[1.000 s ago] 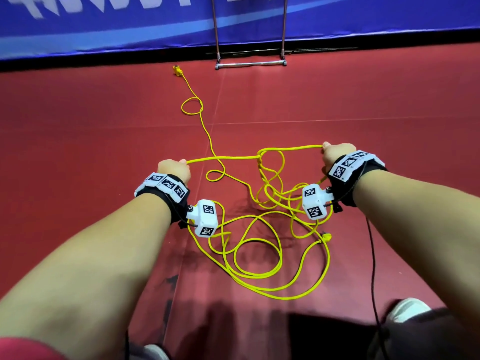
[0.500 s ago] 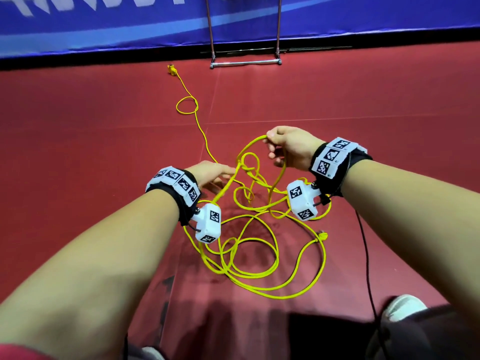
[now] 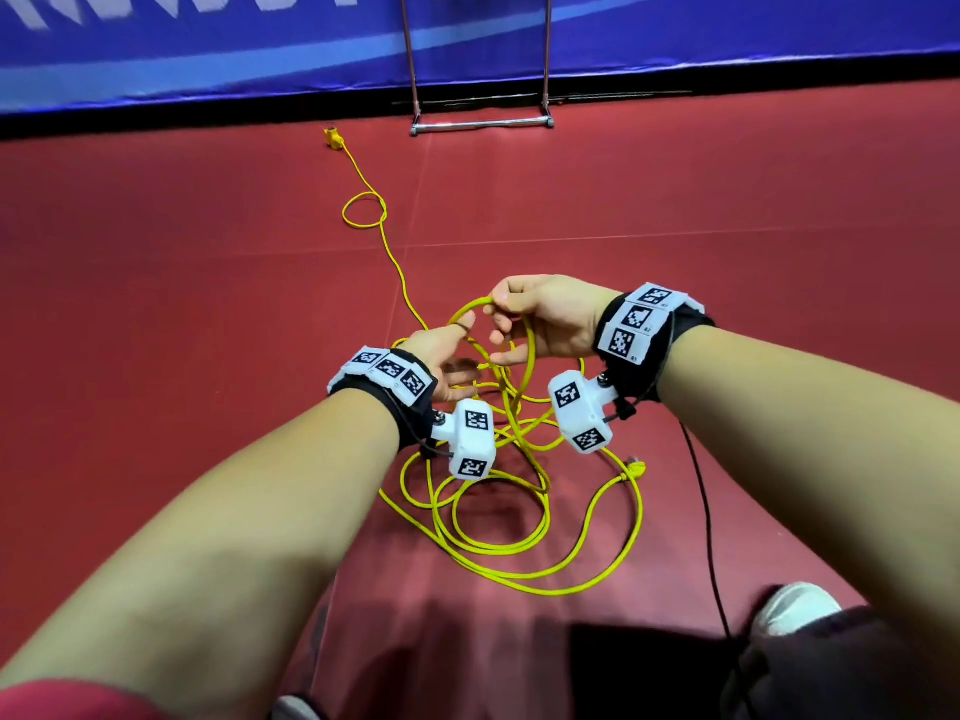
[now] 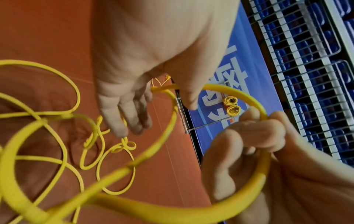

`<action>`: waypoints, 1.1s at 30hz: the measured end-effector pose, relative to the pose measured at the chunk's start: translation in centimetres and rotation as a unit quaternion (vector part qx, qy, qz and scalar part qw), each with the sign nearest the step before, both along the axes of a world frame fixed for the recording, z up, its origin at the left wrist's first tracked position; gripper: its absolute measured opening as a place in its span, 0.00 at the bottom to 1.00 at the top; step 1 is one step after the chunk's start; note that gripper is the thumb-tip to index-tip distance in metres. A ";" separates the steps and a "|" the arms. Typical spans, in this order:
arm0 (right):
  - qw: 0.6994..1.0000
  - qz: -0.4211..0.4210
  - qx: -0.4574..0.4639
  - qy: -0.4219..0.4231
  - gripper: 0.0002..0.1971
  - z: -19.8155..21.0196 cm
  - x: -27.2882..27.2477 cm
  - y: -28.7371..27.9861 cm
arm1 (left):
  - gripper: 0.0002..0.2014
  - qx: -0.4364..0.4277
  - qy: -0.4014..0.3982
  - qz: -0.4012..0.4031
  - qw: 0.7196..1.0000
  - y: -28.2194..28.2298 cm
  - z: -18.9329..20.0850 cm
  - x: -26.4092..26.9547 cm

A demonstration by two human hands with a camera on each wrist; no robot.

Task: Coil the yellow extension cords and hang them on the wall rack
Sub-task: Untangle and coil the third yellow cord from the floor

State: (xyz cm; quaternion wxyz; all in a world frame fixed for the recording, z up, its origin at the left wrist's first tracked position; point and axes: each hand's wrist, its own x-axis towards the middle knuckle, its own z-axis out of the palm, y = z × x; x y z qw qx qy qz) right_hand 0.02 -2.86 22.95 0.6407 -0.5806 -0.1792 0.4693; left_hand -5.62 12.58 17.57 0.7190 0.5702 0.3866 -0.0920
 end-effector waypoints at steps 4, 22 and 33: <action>0.999 0.030 0.006 0.022 0.10 -0.4 -0.1 0.0 | 0.06 -0.037 -0.051 0.109 0.992 -0.2 0.1 0.8; 0.965 -0.098 -0.221 -0.096 0.10 -2.3 3.6 -3.0 | 0.13 0.042 -0.186 -0.002 0.982 -1.0 4.7 1.0; 0.995 -0.073 -0.074 -0.004 0.15 -0.9 2.2 -1.0 | 0.08 0.528 -0.185 -0.223 0.798 -2.6 2.7 1.1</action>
